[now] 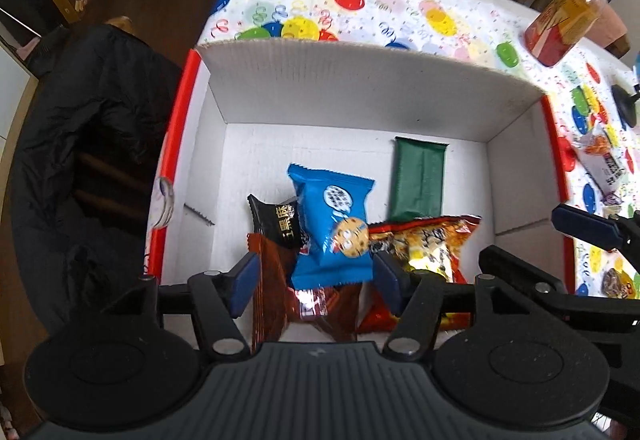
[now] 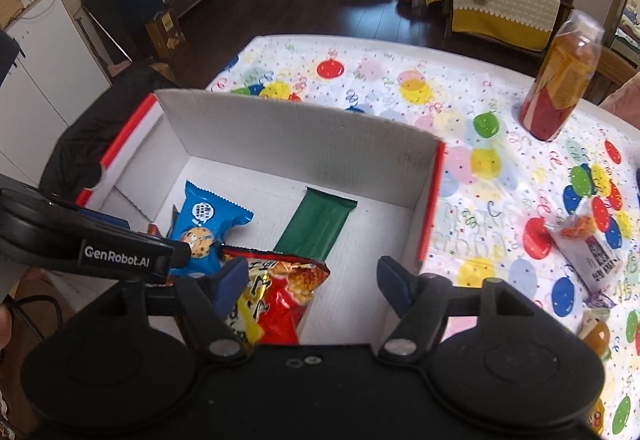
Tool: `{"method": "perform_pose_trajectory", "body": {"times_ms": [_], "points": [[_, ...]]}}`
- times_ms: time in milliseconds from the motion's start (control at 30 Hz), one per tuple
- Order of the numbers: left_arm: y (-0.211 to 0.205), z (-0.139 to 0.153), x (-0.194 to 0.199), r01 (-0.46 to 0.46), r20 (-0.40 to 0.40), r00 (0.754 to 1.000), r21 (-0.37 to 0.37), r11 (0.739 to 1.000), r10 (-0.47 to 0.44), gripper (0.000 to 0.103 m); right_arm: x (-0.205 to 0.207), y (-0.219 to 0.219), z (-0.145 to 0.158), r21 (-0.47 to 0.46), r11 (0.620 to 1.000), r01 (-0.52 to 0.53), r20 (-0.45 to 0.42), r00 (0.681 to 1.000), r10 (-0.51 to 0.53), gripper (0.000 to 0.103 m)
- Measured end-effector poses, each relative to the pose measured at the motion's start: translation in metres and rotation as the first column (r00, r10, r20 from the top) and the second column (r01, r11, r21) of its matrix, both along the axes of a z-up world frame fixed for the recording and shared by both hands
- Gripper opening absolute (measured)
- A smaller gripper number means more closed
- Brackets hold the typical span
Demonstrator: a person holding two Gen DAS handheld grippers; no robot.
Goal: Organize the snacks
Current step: 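Open both tools to release the snacks and lift out of the box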
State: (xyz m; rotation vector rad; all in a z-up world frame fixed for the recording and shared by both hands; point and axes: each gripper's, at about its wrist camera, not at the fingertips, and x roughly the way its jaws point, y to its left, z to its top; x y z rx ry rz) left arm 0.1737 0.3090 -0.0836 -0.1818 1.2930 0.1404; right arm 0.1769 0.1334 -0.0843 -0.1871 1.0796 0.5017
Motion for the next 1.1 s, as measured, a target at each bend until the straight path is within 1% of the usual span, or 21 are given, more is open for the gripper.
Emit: {"method": "perform_pose_trajectory", "body": {"times_ms": [67,133,200,267,467,533,567,700,767,800,900,1033,1067,1100], "points": [[-0.003,0.01,-0.008,-0.001,0.028,1.0,0.0,1.0,0.001,0.062,-0.005,-0.006,0.008,0.014,1.0,0.007,0.01,1.0,-0.007,0.073],[-0.007,0.019,-0.016,0.001,0.053,0.999,-0.001,1.0,-0.001,0.066,-0.011,-0.013,0.017,0.035,0.999,0.011,0.022,1.0,-0.012,0.074],[-0.013,0.029,-0.024,0.003,0.081,0.997,0.002,1.0,-0.003,0.067,-0.017,-0.021,0.027,0.052,0.999,0.01,0.039,0.999,-0.012,0.076],[-0.019,0.039,-0.031,0.007,0.104,0.995,0.0,1.0,-0.007,0.067,-0.023,-0.029,0.036,0.069,0.998,0.013,0.055,0.998,-0.017,0.08],[-0.039,0.064,-0.054,0.021,0.186,0.982,0.016,1.0,-0.024,0.067,-0.04,-0.055,0.058,0.124,0.992,0.011,0.092,0.995,-0.023,0.084],[-0.047,0.07,-0.06,0.022,0.211,0.977,0.021,1.0,-0.025,0.071,-0.045,-0.063,0.064,0.14,0.99,0.009,0.099,0.995,-0.023,0.084],[-0.051,0.073,-0.064,0.022,0.223,0.974,0.023,0.999,-0.026,0.072,-0.049,-0.068,0.066,0.145,0.989,0.005,0.106,0.994,-0.021,0.084],[-0.07,0.081,-0.075,0.03,0.27,0.962,0.035,0.999,-0.039,0.072,-0.06,-0.085,0.072,0.167,0.986,-0.001,0.123,0.992,-0.02,0.085],[-0.08,0.085,-0.081,0.033,0.301,0.953,0.037,0.999,-0.042,0.076,-0.066,-0.095,0.074,0.178,0.984,0.003,0.131,0.991,-0.027,0.086],[-0.085,0.087,-0.084,0.036,0.314,0.948,0.037,0.999,-0.046,0.08,-0.068,-0.101,0.075,0.186,0.983,0.005,0.132,0.991,-0.03,0.086],[-0.105,0.091,-0.09,0.051,0.348,0.935,0.047,0.998,-0.064,0.081,-0.076,-0.12,0.077,0.213,0.977,0.018,0.125,0.991,-0.045,0.087],[-0.134,0.091,-0.096,0.071,0.38,0.921,0.053,0.996,-0.086,0.082,-0.084,-0.149,0.078,0.224,0.974,0.037,0.135,0.988,-0.068,0.088],[-0.142,0.092,-0.097,0.076,0.39,0.916,0.053,0.996,-0.091,0.083,-0.086,-0.157,0.078,0.225,0.973,0.043,0.138,0.987,-0.076,0.088],[-0.15,0.092,-0.098,0.083,0.399,0.912,0.052,0.995,-0.097,0.086,-0.087,-0.167,0.077,0.227,0.972,0.052,0.14,0.986,-0.086,0.088]]}}
